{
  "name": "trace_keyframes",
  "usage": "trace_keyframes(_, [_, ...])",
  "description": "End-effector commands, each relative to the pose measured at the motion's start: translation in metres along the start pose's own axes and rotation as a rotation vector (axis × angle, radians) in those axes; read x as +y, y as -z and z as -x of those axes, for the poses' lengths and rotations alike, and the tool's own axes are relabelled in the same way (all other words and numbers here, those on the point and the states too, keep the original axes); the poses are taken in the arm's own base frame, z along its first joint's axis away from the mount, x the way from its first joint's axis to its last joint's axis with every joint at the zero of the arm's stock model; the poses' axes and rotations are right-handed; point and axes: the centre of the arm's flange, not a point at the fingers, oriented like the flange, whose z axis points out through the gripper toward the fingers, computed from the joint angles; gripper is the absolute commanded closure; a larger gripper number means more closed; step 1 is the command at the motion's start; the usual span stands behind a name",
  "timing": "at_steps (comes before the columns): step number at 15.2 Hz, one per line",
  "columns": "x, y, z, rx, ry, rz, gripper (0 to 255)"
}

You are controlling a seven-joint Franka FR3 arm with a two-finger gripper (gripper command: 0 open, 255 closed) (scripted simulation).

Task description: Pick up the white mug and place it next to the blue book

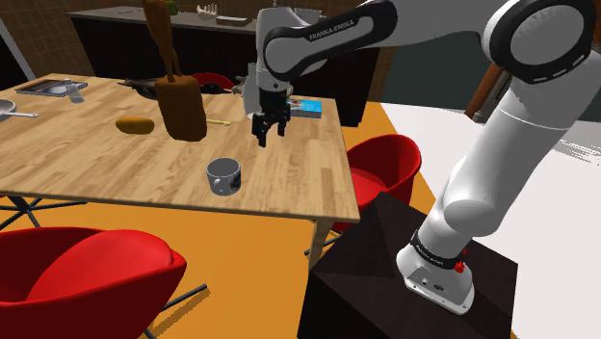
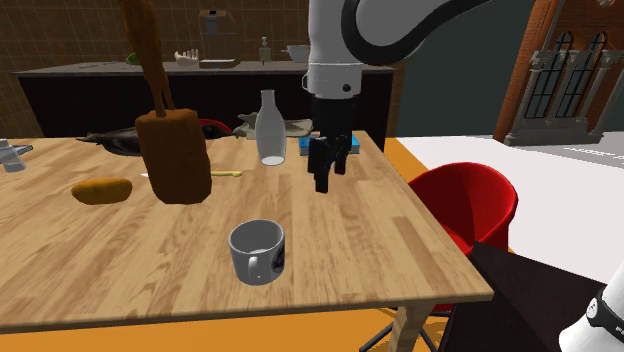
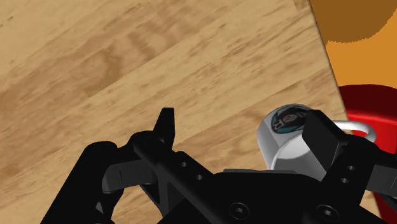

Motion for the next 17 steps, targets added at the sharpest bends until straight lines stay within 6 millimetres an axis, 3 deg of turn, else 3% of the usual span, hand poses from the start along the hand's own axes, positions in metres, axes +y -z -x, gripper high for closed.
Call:
trace_keyframes(1, [-0.010, -0.015, -0.021, -0.005, 0.011, 0.001, 0])
trace_keyframes(10, [-0.063, -0.077, -0.111, -0.026, 0.062, 0.009, 0])
trace_keyframes(17, [-0.062, -0.114, -0.110, -0.026, 0.062, 0.009, 0])
